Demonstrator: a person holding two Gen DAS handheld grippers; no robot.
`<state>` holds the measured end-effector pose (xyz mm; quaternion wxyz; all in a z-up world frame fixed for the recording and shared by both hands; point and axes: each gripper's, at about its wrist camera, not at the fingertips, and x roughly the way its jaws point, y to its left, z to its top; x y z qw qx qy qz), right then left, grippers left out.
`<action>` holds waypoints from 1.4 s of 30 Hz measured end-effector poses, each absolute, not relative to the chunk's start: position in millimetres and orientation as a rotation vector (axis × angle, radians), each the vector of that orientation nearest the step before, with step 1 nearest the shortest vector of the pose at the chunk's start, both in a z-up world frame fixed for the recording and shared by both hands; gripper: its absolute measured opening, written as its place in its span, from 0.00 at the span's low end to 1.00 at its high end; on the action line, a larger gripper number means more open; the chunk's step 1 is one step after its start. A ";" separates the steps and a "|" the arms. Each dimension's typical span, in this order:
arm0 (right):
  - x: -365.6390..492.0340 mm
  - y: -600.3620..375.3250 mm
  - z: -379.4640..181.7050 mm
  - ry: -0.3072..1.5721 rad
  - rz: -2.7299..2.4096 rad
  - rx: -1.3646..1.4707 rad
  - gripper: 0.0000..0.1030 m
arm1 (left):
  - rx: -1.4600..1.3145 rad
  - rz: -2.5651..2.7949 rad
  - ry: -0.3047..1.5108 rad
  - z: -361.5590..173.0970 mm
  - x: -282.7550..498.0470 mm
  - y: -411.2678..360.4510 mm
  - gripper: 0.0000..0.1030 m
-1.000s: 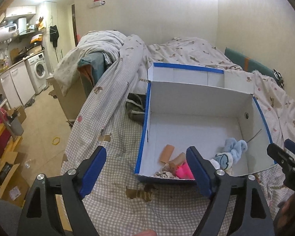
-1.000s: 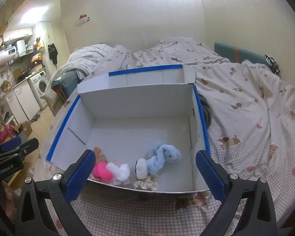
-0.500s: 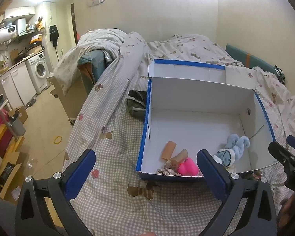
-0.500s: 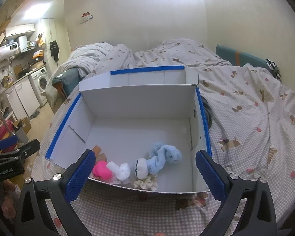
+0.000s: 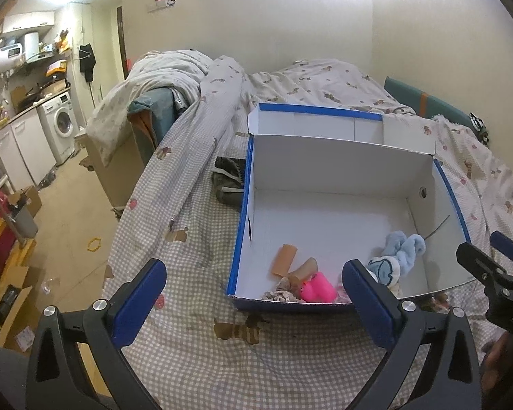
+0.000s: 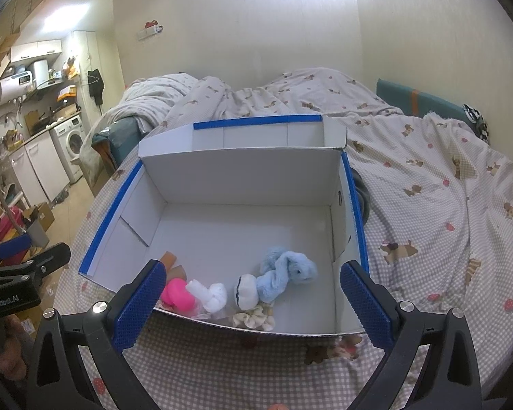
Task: Organize soft objects
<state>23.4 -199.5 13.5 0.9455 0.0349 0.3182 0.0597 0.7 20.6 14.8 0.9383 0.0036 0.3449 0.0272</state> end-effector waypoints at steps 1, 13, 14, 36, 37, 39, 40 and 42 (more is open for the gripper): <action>23.4 -199.5 13.4 0.649 0.122 0.072 1.00 | 0.009 0.054 0.704 15.1 0.4 20.5 1.00; 22.9 -198.6 14.0 0.647 0.125 0.067 1.00 | 0.009 0.051 0.704 15.8 -0.1 19.9 1.00; 22.8 -198.7 13.9 0.648 0.124 0.067 1.00 | 0.009 0.051 0.704 15.8 -0.1 19.8 1.00; 22.7 -198.6 14.3 0.649 0.125 0.069 1.00 | 0.024 0.024 0.695 18.4 -2.6 17.0 1.00; 22.7 -198.6 14.3 0.649 0.125 0.069 1.00 | 0.025 0.024 0.696 18.4 -2.5 17.0 1.00; 22.7 -198.6 14.4 0.647 0.125 0.068 1.00 | 0.026 0.026 0.697 17.9 -2.4 17.0 1.00; 22.7 -198.6 14.4 0.646 0.124 0.068 1.00 | 0.023 0.025 0.697 18.0 -2.4 17.2 1.00; 22.4 -197.8 14.2 0.644 0.124 0.067 1.00 | 0.017 0.025 0.697 17.2 -2.0 18.4 1.00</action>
